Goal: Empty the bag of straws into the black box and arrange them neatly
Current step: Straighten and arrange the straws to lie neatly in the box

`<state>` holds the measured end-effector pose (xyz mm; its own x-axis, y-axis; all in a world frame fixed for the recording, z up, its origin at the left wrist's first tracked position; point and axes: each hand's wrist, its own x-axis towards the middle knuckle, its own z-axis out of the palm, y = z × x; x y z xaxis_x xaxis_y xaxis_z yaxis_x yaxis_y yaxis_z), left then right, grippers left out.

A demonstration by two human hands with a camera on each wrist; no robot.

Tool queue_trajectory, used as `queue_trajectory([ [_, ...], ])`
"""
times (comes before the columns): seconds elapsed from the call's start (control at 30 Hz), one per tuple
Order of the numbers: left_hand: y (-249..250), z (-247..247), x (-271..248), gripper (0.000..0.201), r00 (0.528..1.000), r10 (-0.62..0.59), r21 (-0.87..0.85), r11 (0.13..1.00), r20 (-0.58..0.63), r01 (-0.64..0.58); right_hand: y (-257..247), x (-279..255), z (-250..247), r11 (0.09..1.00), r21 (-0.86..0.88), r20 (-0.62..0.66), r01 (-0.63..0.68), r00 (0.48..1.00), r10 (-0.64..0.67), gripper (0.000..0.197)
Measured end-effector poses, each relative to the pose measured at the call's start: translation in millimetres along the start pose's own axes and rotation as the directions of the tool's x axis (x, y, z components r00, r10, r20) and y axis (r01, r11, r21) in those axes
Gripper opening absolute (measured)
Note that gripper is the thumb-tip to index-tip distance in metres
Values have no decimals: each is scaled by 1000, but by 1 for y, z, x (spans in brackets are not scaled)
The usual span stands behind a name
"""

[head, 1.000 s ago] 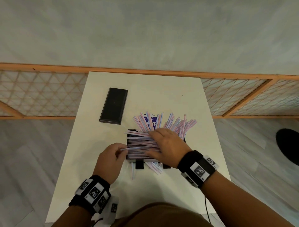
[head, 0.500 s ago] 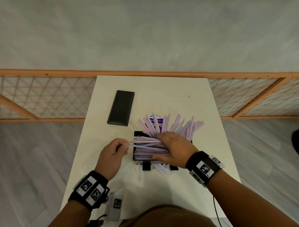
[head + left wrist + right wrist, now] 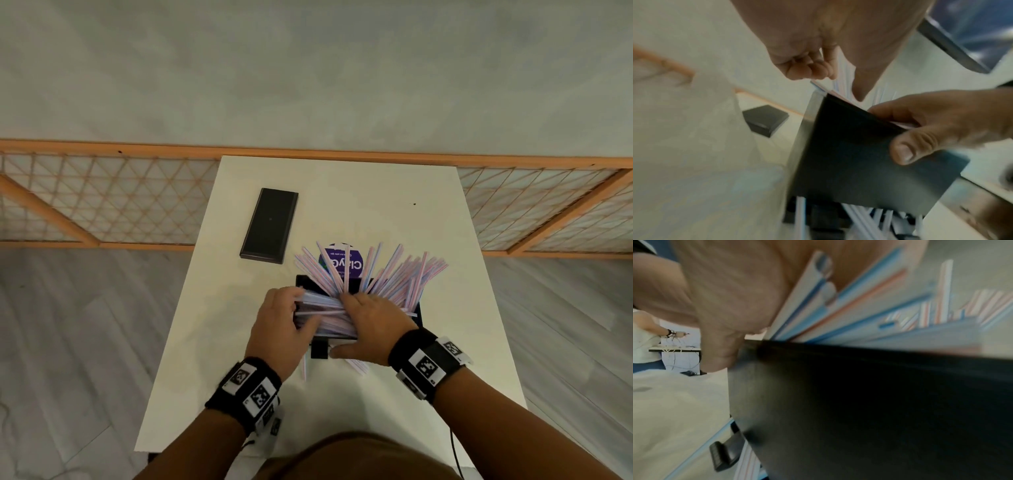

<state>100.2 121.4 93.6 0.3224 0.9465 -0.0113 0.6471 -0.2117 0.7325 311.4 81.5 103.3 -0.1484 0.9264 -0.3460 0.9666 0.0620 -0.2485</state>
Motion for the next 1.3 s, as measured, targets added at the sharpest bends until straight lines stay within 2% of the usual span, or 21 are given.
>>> queue_trajectory([
  [0.07, 0, -2, 1, 59, 983, 177, 101, 978, 50, -182, 3, 6, 2, 1000, 2, 15, 6, 1000, -6, 102],
  [0.13, 0, -1, 3, 69, 941, 295, 208, 922, 168, -327, 4, 12, -1, 1000, 3, 49, 16, 999, -16, 94],
  [0.2, -2, 2, 5, 72, 891, 337, 288, 859, 304, -424, 3, 16, -9, 1000, 10, 115, 21, 993, -22, 92],
  [0.27, -4, 5, 7, 69, 868, 349, 323, 825, 354, -463, 3, 19, -15, 1000, 20, 185, 19, 982, -23, 92],
  [0.4, -2, 6, 9, 66, 872, 355, 338, 819, 336, -463, 4, 18, -17, 994, 105, 223, 19, 974, -42, 100],
  [0.57, -2, 4, 11, 64, 857, 408, 333, 798, 316, -503, 4, 24, -17, 970, 228, 306, -82, 952, 9, 100],
  [0.7, -8, 3, 11, 67, 866, 390, 312, 819, 312, -481, -1, 24, -23, 981, 180, 327, -66, 945, 3, 96],
  [0.77, -7, 1, 12, 64, 870, 378, 295, 832, 317, -469, -1, 22, -28, 989, 144, 304, -20, 952, -25, 98],
  [0.87, -5, -2, 13, 57, 871, 373, 272, 845, 318, -461, 0, 15, -37, 987, 127, 157, 93, 981, -113, 103],
  [0.93, -5, -1, 13, 54, 870, 373, 273, 843, 324, -463, -1, 6, -44, 983, 88, 42, 161, 985, -165, 92],
  [1.07, -8, 0, 14, 42, 870, 372, 286, 838, 324, -465, -8, -18, -53, 968, -119, -116, 222, 965, -236, 59],
  [1.13, -7, -1, 16, 42, 868, 359, 283, 842, 343, -460, -11, -28, -47, 965, -152, -127, 215, 964, -235, 38],
  [1.2, -6, -2, 18, 43, 868, 346, 285, 845, 355, -453, -13, -33, -35, 972, -125, -100, 201, 972, -214, 30],
  [1.3, 1, -3, 17, 44, 871, 366, 320, 825, 327, -466, -12, -31, -20, 986, -118, 42, 116, 993, -111, 47],
])
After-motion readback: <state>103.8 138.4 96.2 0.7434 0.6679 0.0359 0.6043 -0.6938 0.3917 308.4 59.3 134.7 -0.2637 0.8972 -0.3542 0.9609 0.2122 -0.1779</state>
